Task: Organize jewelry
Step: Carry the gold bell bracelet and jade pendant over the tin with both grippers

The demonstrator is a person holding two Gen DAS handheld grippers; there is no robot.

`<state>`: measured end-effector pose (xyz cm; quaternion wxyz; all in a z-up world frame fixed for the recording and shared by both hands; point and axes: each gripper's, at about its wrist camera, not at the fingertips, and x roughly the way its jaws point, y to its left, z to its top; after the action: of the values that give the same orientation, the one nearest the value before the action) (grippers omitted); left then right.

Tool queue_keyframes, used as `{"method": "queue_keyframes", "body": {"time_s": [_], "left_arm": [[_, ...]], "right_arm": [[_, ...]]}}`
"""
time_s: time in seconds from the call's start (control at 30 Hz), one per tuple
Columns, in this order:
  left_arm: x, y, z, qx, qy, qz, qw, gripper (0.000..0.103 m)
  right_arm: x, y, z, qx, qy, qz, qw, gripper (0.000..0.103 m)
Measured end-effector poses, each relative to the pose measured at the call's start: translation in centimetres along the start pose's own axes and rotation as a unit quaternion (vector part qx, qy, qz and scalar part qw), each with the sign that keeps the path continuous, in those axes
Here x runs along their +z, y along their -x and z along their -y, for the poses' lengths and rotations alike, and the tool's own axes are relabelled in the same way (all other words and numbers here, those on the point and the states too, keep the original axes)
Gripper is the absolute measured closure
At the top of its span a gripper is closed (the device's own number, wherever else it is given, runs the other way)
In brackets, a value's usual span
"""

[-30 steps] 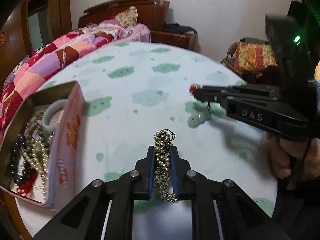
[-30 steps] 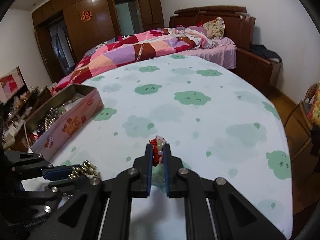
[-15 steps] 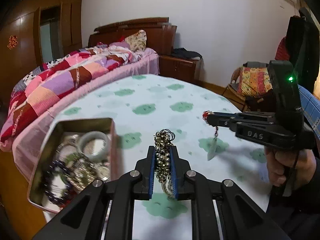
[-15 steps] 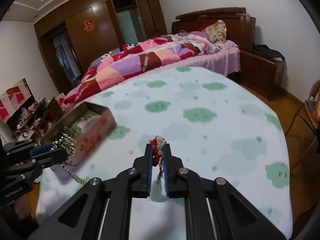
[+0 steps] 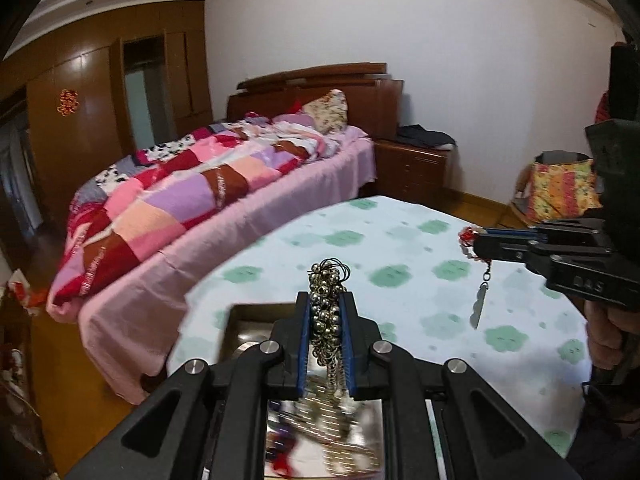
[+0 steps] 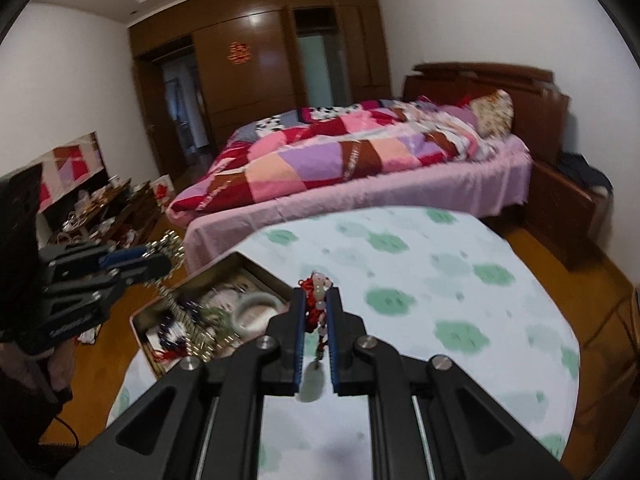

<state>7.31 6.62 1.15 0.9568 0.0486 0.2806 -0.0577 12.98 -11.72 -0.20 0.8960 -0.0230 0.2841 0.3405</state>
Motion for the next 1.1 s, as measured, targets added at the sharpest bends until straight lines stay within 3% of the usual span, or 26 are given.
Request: {"method": "queue_keyframes", "body": {"time_s": [0.4, 0.77, 1.1], "left_arm": [[0.8, -3.2, -5.6, 0.051, 0.021, -0.017, 0.9983, 0.09], [0.2, -6.3, -7.5, 0.056, 0.046, -0.039, 0.9966, 0.09], [-0.7, -8.6, -7.0, 0.048, 0.042, -0.065, 0.9958, 0.09]], "right_arm": [[3.3, -4.7, -5.2, 0.03, 0.075, -0.002, 0.997, 0.091], [2.9, -9.2, -6.5, 0.038, 0.069, -0.019, 0.997, 0.091], [1.6, -11.7, -5.7, 0.031, 0.045, -0.047, 0.997, 0.091]]}}
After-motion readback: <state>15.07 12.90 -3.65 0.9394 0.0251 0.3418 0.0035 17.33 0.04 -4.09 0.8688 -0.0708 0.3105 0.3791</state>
